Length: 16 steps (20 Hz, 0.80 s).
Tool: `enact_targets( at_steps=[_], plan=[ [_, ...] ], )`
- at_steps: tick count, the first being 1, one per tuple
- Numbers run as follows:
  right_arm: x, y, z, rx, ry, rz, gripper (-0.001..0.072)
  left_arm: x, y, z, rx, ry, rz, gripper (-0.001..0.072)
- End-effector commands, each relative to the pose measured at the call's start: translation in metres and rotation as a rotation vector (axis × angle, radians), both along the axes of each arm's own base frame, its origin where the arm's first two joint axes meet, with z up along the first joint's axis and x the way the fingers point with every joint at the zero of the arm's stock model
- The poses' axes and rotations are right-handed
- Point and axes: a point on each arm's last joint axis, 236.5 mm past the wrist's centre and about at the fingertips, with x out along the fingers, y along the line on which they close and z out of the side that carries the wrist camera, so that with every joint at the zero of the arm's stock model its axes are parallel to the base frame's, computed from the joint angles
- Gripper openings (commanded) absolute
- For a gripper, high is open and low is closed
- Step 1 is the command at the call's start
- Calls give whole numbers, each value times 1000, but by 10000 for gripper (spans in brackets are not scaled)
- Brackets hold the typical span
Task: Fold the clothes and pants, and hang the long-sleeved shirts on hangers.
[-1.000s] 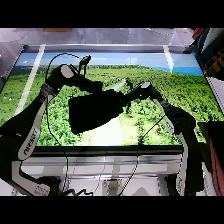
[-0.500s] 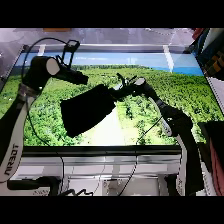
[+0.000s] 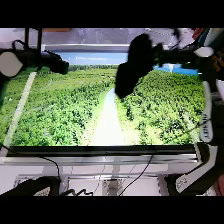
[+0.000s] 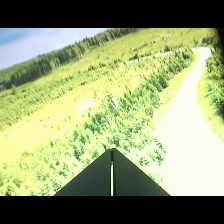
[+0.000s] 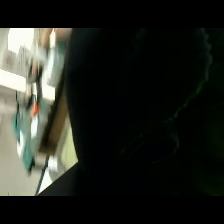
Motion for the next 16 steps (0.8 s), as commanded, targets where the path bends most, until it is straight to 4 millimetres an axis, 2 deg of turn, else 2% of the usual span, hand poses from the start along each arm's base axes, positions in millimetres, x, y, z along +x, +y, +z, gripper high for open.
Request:
enact_targets(
  at_steps=[1, 3, 4, 6, 7, 9, 12, 14, 16],
  plan=[
    [-34, -105, 79, -24, -63, -235, 19, -17, 7, 30, -12, -65, 4, 7],
    [-58, -176, 106, -117, -100, -435, 19, -26, 10, 43, -21, -93, 4, 7],
    [-73, -217, 112, -177, -91, -559, 20, -30, 11, 49, -24, -106, 4, 7],
    [-109, -301, 110, -300, -18, -834, 19, -38, 14, 59, -32, -131, 4, 7],
    [-135, -348, 105, -357, 52, -1000, 19, -41, 15, 64, -34, -140, 5, 7],
    [-188, -414, 88, -448, 167, -1203, 18, -46, 16, 68, -37, -147, 5, 7],
    [-262, -467, 35, -481, 416, -1318, 17, -48, 17, 69, -38, -150, 5, 7],
    [-311, -484, -4, -488, 599, -1349, 18, -48, 17, 69, -38, -148, 5, 7],
    [-360, -492, -36, -486, 796, -1398, 17, -48, 17, 69, -39, -148, 5, 7]
  ],
)
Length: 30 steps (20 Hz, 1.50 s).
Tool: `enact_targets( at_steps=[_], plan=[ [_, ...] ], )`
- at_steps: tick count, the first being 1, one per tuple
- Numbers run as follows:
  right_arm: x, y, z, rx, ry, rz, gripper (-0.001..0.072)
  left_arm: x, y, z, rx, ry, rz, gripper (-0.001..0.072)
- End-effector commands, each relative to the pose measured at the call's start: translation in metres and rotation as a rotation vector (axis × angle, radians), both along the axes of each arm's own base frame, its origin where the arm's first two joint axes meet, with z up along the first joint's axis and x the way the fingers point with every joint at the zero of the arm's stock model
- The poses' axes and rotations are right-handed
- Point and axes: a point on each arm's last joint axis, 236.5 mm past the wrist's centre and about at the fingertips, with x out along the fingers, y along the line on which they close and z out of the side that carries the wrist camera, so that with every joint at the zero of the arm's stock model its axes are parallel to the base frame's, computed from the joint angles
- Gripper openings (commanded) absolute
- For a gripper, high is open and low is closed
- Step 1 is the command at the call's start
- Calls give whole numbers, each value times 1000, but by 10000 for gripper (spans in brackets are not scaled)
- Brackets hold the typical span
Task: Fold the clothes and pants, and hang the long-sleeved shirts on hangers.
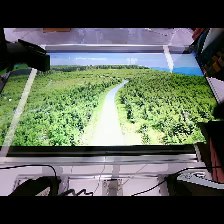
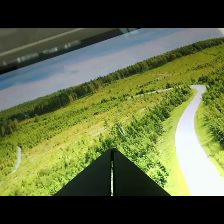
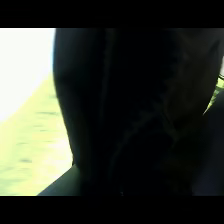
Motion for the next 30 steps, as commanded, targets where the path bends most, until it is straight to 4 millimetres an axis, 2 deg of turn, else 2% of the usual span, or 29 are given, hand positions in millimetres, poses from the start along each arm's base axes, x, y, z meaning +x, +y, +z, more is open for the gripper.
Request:
enact_targets(
  at_steps=[1, 3, 6, 9, 10, 11, 13, 14, 19, 20, 21, 22, 23, 24, 26, 27, 28, 30],
  plan=[
    [-111, -24, -56, 147, 267, -286, 18, -1, 0, 1, -2, -1, 0, 7],
    [-155, -27, -63, 183, 359, -421, 18, -2, 0, 1, -2, 0, 0, 7],
    [-200, -15, -72, 252, 482, -509, 18, -3, 1, -1, 2, 9, 1, 7],
    [-225, -13, -74, 277, 515, -592, 22, -3, 1, -3, 4, 15, 1, 7],
    [-232, -14, -74, 287, 514, -646, 106, -4, 1, -4, 5, 20, 1, 7],
    [-240, -14, -74, 294, 516, -691, 266, -4, 1, -5, 10, 23, 0, 7],
    [-250, -16, -74, 299, 509, -738, 655, -4, 1, -4, 10, 23, 0, 7],
    [-252, -18, -73, 294, 503, -751, 701, -4, 1, -4, 9, 23, 0, 7],
    [-249, -26, -72, 265, 480, -735, 688, -4, 1, -5, 9, 23, 0, 7],
    [-241, -28, -71, 259, 456, -702, 681, -4, 1, -5, 9, 23, 0, 7],
    [-228, -31, -70, 251, 413, -662, 572, -4, 1, -5, 9, 23, 0, 7],
    [-211, -33, -69, 251, 350, -611, 359, -4, 1, -5, 9, 23, 0, 7],
    [-193, -35, -65, 254, 283, -572, 192, -4, 1, -5, 9, 23, 0, 7],
    [-172, -34, -61, 261, 208, -515, 109, -4, 1, -5, 9, 23, 0, 7],
    [-121, -25, -42, 274, 37, -356, 20, -4, 1, -5, 9, 23, 0, 7],
    [-94, -18, -26, 280, -67, -283, 19, -4, 1, -5, 9, 23, 0, 7],
    [-65, -9, -4, 257, -176, -191, 20, -4, 1, -5, 9, 23, 0, 7],
    [-10, 28, 51, 204, -366, 16, 19, -4, 1, -5, 9, 23, 0, 7]
  ],
)
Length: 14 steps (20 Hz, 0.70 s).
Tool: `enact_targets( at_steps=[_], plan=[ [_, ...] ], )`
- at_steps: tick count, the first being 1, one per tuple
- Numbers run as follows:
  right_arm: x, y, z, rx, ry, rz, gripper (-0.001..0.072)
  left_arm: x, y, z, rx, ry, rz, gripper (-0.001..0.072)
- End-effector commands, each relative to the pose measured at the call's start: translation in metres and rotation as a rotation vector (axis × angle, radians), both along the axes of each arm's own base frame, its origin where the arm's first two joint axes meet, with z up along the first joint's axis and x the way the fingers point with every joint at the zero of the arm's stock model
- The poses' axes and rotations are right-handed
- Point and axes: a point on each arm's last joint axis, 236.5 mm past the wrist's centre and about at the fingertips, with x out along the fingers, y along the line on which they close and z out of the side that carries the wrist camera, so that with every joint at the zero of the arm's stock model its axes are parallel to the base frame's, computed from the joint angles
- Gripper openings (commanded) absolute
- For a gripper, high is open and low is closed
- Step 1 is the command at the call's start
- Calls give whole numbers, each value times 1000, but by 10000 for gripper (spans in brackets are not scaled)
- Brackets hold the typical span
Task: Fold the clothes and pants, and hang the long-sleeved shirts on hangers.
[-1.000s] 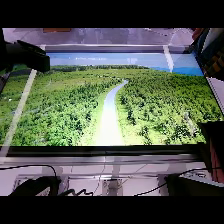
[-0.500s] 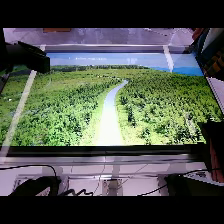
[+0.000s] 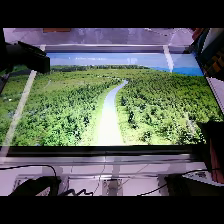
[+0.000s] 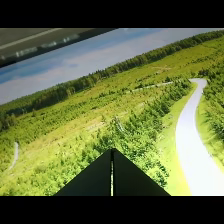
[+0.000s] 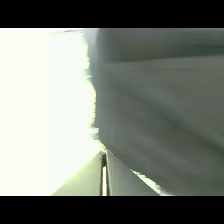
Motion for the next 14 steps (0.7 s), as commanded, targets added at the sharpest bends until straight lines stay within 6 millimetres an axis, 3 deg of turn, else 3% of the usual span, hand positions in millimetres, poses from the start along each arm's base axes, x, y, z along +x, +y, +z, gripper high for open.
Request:
enact_targets(
  at_steps=[1, 3, 5, 8, 10, 12, 14],
  plan=[
    [98, 65, 91, -111, -381, 322, 20, 0, 0, 0, 0, 0, 0, 7],
    [131, 117, 119, -172, -401, 491, 19, 0, 0, 0, 0, 0, 0, 7],
    [159, 180, 134, -241, -392, 693, 19, 0, 0, 0, 0, 0, 0, 7],
    [181, 245, 115, -404, -191, 896, 19, 0, 0, 0, 0, 0, 0, 7],
    [181, 252, 90, -535, 36, 932, 19, 0, 0, 0, 0, 0, 0, 7],
    [179, 253, 77, -644, 212, 938, 19, 0, 0, 0, 0, 0, 0, 7],
    [182, 268, 70, -668, 248, 985, 19, 0, 0, 0, 0, 0, 0, 7]
  ],
)
